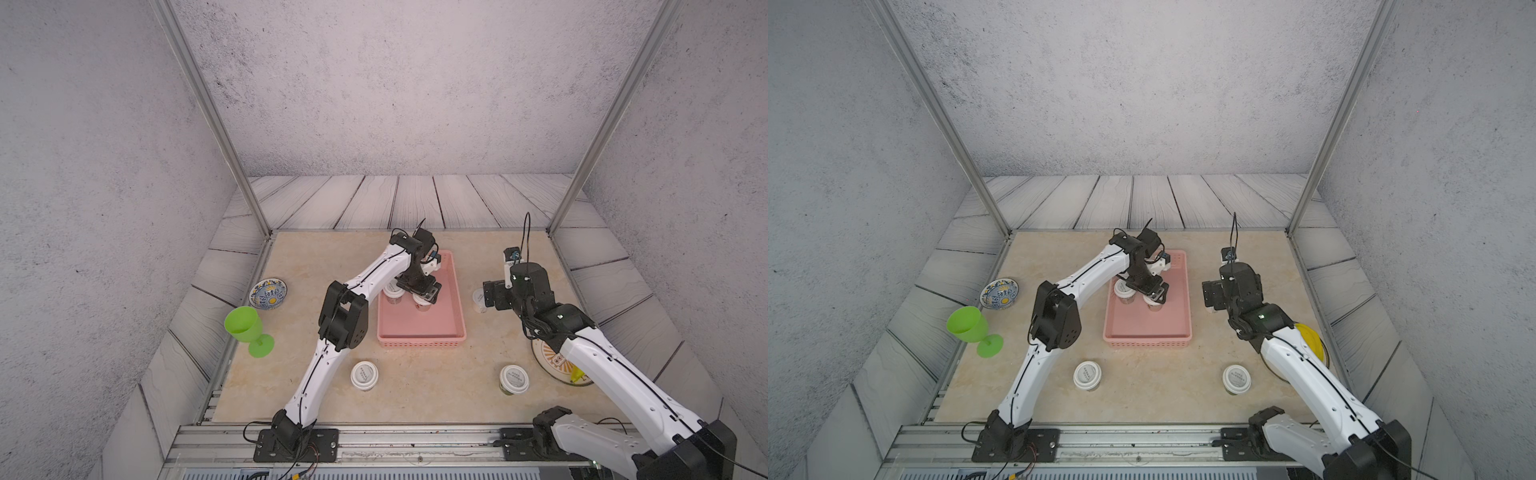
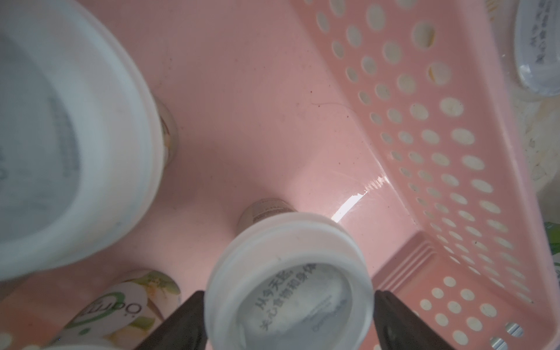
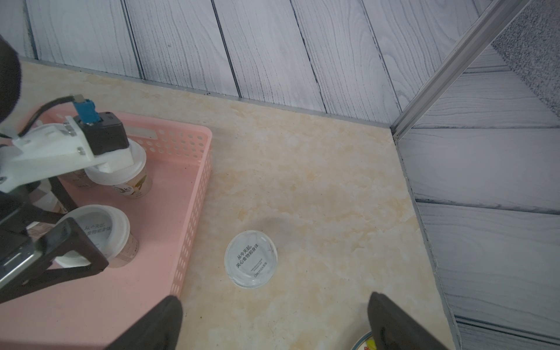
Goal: Put the yogurt in the basket
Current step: Place the yogurt in the basket, then adjust the yogurt in the basket.
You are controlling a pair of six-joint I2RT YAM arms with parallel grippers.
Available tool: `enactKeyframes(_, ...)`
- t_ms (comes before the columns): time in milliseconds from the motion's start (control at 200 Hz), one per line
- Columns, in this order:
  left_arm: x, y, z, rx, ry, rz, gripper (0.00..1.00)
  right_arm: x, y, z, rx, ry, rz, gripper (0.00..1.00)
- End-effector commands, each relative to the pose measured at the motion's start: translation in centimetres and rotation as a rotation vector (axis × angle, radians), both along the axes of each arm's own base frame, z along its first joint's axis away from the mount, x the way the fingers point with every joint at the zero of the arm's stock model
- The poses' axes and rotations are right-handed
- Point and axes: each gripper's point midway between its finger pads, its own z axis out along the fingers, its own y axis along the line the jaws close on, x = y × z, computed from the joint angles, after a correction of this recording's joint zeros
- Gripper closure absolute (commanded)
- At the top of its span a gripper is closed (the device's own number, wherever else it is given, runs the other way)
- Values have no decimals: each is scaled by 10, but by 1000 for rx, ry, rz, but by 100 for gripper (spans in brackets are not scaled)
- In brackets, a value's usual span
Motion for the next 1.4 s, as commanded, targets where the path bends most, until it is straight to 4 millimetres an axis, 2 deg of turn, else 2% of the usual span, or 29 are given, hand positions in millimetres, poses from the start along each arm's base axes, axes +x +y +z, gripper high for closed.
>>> enactKeyframes(0, 4, 6, 41, -15, -85, -7, 7, -1, 0, -4, 4, 7, 5, 0)
enactKeyframes(130, 6, 14, 57, 4, -140, -6, 0, -2, 2, -6, 5, 14, 16, 0)
enactKeyframes(295, 5, 24, 84, 9, -206, -1, 2, -4, 10, -11, 20, 43, 58, 0)
enactKeyframes(530, -1, 47, 132, 7, -319, 11, 2, -7, 37, -23, 39, 115, 172, 0)
enactKeyframes(640, -5, 63, 145, 21, -363, 30, 2, -10, 52, -35, 36, 183, 231, 1)
enactKeyframes(791, -8, 95, 154, 47, -405, 90, 2, -12, 74, -47, 57, 247, 308, 5)
enactKeyframes(986, -15, 134, 167, 42, -468, 162, 2, -12, 91, -59, 65, 308, 353, 8)
enactKeyframes(1221, -29, 161, 166, 17, -508, 201, 1, -10, 115, -74, 64, 401, 400, 13)
enactKeyframes(1396, -36, 184, 158, 8, -515, 240, 0, -8, 135, -90, 24, 474, 439, 16)
